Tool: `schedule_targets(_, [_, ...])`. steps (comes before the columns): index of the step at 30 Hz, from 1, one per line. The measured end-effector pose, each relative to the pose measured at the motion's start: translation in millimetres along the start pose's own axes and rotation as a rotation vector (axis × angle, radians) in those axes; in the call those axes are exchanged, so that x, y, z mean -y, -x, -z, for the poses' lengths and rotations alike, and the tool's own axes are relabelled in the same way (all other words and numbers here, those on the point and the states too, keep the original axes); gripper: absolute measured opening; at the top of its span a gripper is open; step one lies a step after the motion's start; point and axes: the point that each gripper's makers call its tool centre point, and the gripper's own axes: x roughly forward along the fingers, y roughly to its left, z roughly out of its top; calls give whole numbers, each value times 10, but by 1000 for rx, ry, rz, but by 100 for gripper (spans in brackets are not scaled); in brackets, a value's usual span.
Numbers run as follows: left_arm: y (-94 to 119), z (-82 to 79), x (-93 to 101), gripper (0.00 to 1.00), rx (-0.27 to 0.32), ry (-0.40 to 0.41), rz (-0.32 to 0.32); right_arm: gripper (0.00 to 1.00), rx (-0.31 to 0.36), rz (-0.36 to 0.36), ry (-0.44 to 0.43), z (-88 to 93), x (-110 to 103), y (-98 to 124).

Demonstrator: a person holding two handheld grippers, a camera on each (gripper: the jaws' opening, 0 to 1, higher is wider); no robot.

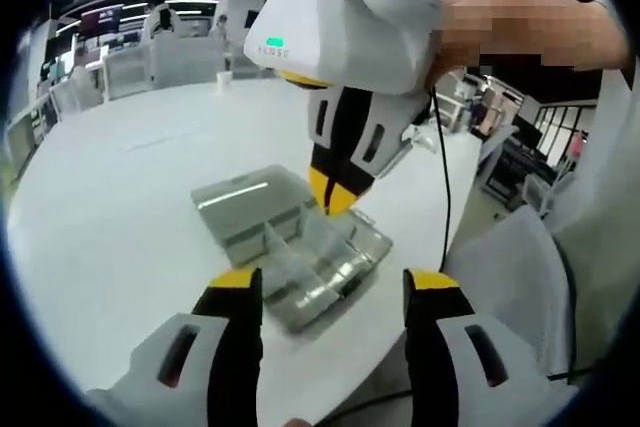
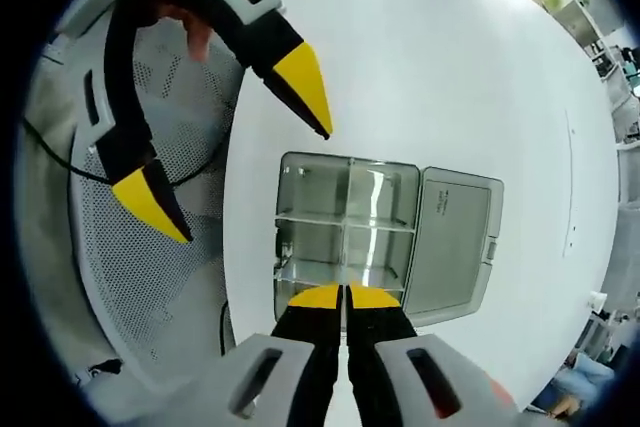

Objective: Insert the divider into the dual guide fixture by aligning both edges with the guide slots and pushing it downward to the bottom, including one-sided entry, uneven engagement, binding, and posture correction.

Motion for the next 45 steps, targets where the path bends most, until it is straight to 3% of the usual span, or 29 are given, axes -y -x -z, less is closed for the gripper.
schedule_targets(45, [-22,31,-40,55,3,5,-1,0,-20,-8,-22,47,-32,39])
